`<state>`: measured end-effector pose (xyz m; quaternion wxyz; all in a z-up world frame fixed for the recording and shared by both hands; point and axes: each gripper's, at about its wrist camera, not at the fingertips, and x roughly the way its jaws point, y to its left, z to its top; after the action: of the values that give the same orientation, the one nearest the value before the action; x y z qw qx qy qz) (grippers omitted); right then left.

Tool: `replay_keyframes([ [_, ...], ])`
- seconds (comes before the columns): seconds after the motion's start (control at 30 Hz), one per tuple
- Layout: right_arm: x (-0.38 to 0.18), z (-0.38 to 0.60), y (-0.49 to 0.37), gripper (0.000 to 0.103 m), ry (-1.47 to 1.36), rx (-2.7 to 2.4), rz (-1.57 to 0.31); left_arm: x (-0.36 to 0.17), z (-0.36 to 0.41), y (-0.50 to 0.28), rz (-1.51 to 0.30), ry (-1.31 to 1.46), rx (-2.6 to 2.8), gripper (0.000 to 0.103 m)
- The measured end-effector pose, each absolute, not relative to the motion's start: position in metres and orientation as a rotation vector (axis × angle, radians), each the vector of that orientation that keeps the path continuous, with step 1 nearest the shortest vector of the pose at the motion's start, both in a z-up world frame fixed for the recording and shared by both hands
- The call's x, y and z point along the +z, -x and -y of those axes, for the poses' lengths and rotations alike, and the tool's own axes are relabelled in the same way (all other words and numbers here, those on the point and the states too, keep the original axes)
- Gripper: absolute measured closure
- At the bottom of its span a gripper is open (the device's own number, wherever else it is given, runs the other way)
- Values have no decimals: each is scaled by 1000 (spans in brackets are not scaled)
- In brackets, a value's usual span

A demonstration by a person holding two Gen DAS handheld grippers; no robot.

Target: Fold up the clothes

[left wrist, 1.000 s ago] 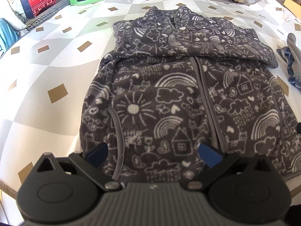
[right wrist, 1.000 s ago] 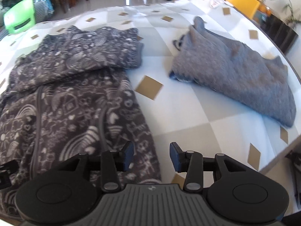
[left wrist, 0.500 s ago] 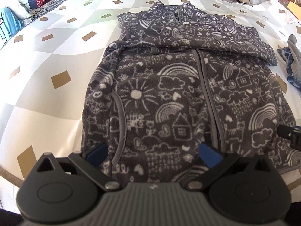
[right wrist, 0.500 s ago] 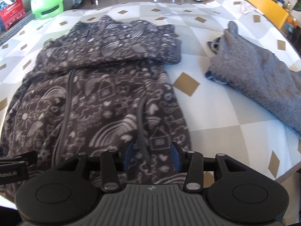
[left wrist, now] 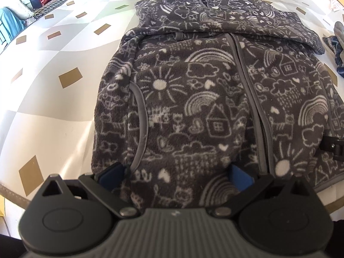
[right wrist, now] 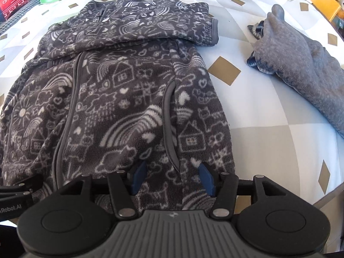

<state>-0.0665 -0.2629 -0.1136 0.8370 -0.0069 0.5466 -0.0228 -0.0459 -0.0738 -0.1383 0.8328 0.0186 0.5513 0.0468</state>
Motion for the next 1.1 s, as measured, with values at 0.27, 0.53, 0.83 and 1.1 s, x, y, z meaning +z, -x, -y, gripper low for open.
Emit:
replay_keyframes([
  [0.27,-113,273,70,47,-10,-109,-1175,-140,65,46,-1173,11,102,0],
  [0.53,-109,273,72,48,-23,-110,-1158,-135,68,46,-1166,1,108,0],
  [0.83,-94,275,75,48,-96,-76,-1106,-117,76,55,-1113,-18,105,0],
  [1.1,-92,273,77,48,-102,-63,-1101,-112,80,60,-1108,-8,93,0],
])
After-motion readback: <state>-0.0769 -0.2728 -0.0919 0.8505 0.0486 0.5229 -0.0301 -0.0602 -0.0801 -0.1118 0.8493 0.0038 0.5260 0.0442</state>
